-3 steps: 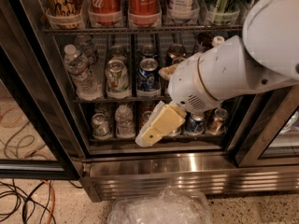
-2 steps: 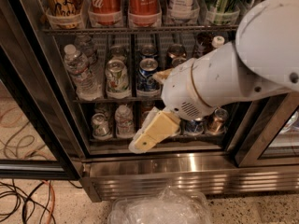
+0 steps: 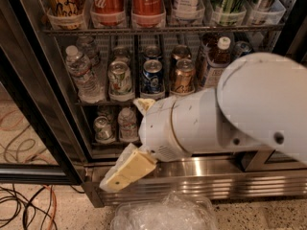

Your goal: Pick 7up can from middle shelf of fridge

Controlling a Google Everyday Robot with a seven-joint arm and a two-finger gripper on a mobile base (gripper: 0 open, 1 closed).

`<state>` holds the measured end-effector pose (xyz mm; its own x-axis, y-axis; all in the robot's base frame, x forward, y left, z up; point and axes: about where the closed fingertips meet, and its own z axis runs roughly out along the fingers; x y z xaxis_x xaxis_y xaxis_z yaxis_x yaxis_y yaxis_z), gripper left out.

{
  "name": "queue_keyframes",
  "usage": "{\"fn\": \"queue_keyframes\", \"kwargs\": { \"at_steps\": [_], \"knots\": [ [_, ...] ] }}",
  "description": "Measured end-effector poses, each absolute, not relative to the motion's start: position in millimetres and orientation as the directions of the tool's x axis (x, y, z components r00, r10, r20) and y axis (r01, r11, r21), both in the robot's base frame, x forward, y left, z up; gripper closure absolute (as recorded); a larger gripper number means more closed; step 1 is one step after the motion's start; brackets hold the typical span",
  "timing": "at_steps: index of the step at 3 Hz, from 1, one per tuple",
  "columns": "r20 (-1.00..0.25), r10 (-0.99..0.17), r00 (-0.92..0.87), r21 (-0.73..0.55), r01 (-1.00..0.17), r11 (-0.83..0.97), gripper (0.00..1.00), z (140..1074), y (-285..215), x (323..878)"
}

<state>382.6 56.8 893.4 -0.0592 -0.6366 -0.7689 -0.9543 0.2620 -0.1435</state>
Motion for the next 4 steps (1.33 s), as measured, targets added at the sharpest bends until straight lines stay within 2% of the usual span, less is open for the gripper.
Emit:
{"fn": "queue_keyframes", "kwargs": {
  "at_steps": [2,4],
  "knots": [
    [-0.826,-0.563,-0.012,-0.104,-0.979,0.174,0.00,874.3,124.1,368.2],
    [-0.836,-0.548,-0.014,-0.111,-0.975,0.194,0.00,871.0,125.3,372.5]
  ]
}}
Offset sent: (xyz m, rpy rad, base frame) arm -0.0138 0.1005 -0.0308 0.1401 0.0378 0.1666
